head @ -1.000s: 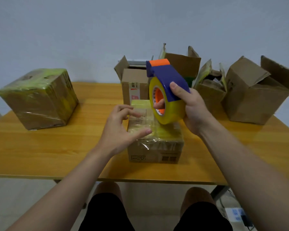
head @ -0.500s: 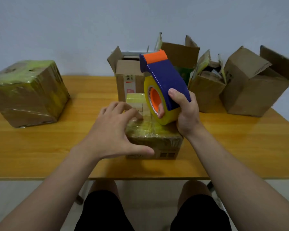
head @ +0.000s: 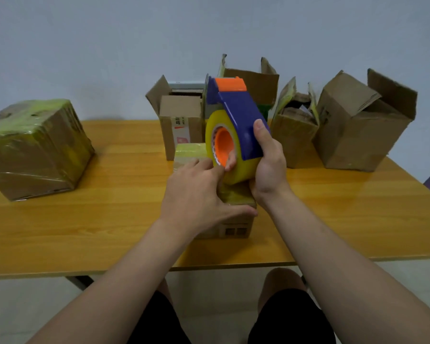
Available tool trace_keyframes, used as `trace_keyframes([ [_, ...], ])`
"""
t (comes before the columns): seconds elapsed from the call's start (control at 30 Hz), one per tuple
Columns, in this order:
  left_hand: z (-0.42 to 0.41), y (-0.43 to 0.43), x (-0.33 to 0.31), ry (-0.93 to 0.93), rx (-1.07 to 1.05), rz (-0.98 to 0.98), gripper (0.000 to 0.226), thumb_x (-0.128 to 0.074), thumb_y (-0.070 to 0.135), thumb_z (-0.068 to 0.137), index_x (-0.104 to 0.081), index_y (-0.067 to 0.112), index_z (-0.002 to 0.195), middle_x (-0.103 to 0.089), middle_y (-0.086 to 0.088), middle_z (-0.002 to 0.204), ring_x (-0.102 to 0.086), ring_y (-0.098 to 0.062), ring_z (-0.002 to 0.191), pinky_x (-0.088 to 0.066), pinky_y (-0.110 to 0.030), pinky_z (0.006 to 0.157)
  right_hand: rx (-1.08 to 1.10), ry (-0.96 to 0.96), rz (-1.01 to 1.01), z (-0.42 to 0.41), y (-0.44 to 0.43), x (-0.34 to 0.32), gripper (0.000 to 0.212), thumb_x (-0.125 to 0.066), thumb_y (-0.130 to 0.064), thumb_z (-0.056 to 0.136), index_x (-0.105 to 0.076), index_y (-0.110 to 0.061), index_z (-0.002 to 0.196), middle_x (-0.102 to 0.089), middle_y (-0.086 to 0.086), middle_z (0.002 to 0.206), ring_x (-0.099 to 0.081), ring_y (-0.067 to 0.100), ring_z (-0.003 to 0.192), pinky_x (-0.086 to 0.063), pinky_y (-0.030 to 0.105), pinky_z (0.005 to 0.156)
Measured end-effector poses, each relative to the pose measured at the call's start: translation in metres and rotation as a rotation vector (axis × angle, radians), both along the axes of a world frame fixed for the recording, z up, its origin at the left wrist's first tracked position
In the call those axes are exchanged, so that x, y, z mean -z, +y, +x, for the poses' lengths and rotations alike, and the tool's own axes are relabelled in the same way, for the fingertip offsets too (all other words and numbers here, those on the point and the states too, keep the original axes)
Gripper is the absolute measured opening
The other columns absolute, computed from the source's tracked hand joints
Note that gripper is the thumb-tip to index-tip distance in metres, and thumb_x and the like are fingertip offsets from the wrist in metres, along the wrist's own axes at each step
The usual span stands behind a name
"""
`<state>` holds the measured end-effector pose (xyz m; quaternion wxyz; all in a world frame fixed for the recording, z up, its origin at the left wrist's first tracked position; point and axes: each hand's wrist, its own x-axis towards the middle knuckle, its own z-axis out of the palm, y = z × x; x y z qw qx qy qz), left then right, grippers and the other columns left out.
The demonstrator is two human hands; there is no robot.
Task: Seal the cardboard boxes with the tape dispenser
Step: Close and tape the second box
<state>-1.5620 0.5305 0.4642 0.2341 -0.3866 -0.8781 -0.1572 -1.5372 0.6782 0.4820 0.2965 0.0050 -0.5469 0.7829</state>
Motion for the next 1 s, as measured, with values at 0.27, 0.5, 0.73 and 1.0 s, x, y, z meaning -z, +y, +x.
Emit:
trace_keyframes([
  [0.27,0.016,0.035,0.007,0.066,-0.183,-0.075,0.085,-0.036,0.093,0.073,-0.055,0.020,0.110,-0.057,-0.007,0.106,-0.051,-0.026,0.099,-0.046,-0.042,0.083,0.212,0.041,0.010,0.009,0.017,-0.008,0.042,-0.047,-0.036,0.107,-0.082,-0.032,0.085,-0.074,-0.004,0.072,-0.070,0.008,0.064,-0.056,0.022,0.059],
  [0.5,0.030,0.046,0.014,0.000,-0.268,-0.071,0.074,-0.037,0.073,0.088,-0.045,0.015,0.133,-0.052,-0.016,0.126,-0.048,-0.035,0.118,-0.045,-0.051,0.097,0.282,0.034,0.061,0.010,0.010,-0.004,0.040,-0.053,-0.042,0.100,-0.074,-0.008,0.106,-0.072,0.010,0.088,-0.066,0.023,0.080,-0.055,0.032,0.072],
  [0.73,-0.005,-0.014,0.001,-0.107,0.107,0.077,0.062,-0.039,0.089,0.085,-0.060,0.033,0.100,-0.058,0.012,0.102,-0.051,-0.009,0.092,-0.049,-0.031,0.076,0.218,0.094,0.106,0.008,-0.002,-0.004,0.051,-0.049,-0.041,0.102,-0.065,0.007,0.106,-0.063,0.024,0.079,-0.063,0.029,0.060,-0.055,0.035,0.059],
  [1.0,-0.013,-0.020,0.064,-0.644,-0.016,1.215,0.036,-0.046,0.028,0.099,-0.074,0.019,0.120,-0.068,0.000,0.133,-0.059,-0.015,0.131,-0.051,-0.049,0.107,0.127,0.049,0.136,-0.003,-0.005,0.002,0.048,-0.052,-0.041,0.101,-0.066,0.003,0.113,-0.064,0.026,0.084,-0.061,0.030,0.058,-0.054,0.035,0.053],
])
